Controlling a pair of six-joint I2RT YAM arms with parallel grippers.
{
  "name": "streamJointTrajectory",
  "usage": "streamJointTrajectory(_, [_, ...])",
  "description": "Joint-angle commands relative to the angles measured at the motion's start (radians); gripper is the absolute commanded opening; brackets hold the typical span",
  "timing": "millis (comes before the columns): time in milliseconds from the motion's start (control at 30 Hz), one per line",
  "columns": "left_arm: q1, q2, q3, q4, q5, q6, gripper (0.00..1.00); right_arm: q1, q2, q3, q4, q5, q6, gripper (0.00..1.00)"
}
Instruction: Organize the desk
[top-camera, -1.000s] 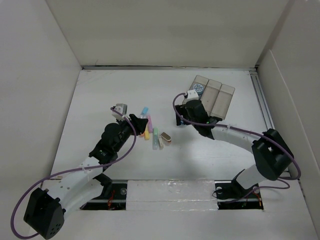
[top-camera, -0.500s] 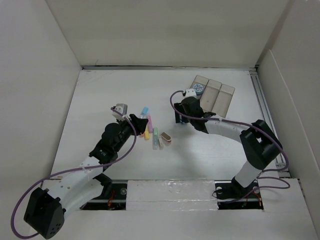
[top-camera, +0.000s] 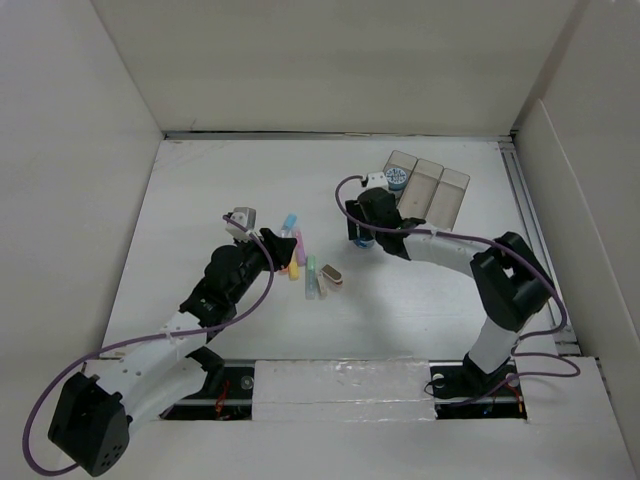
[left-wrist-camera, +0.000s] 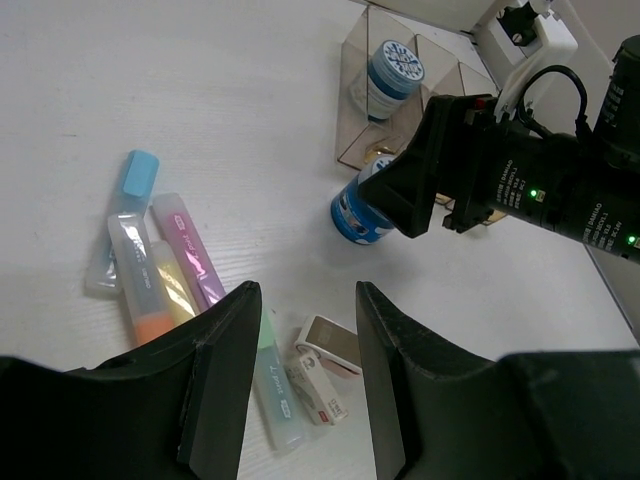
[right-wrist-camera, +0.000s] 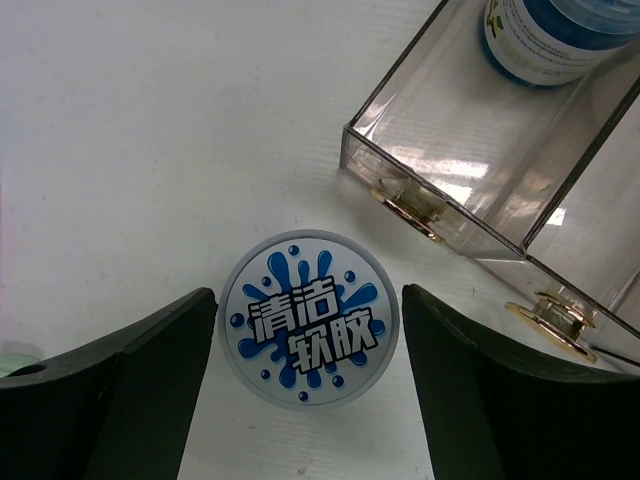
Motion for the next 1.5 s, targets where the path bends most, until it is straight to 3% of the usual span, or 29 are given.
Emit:
streamJointTrajectory(0, [-0.003, 0.005, 0.011, 0.045, -0.003, 0.011, 0.39, -0.005, 0.009, 0.028, 0.009, 0.005, 0.005, 0.81])
streamJointTrajectory(67, [-0.003, 0.005, 0.009, 0.045, -0.005, 0.011, 0.38, -0.005, 0.017, 0.037, 0.003, 0.005, 0.002, 0.75])
streamJointTrajectory(167, [-0.003, 0.008, 0.008, 0.05, -0.008, 0.011, 0.39, 0.004, -0.025, 0.022, 0.018, 0.017, 0.006, 0.53])
streamJointTrajectory(267, [-0.003, 0.011, 0.011, 0.045, -0.008, 0.011, 0.39, 0.004, -0.121, 0.011, 0.029, 0.012, -0.003, 0.46])
streamJointTrajectory(400, [-0.003, 0.017, 0.011, 0.05, -0.006, 0.011, 0.39, -0.017, -0.248, 0.025, 0.029, 0.016, -0.023, 0.45])
streamJointTrajectory(567, [-0.003, 0.023, 0.011, 0.056, 0.0, 0.009, 0.39, -0.097, -0.266, 0.08, 0.012, -0.027, -0.038, 0.43])
streamJointTrajectory(933, [-0.003, 0.0, 0.008, 0.047, -0.006, 0.014, 0.39, -0.215, -0.108, 0.227, 0.042, -0.066, -0.093, 0.43])
streamJointTrajectory(1467, [-0.003, 0.006, 0.012, 0.038, -0.008, 0.015, 0.38, -0.233, 0.055, 0.208, 0.073, -0.09, -0.072, 0.48])
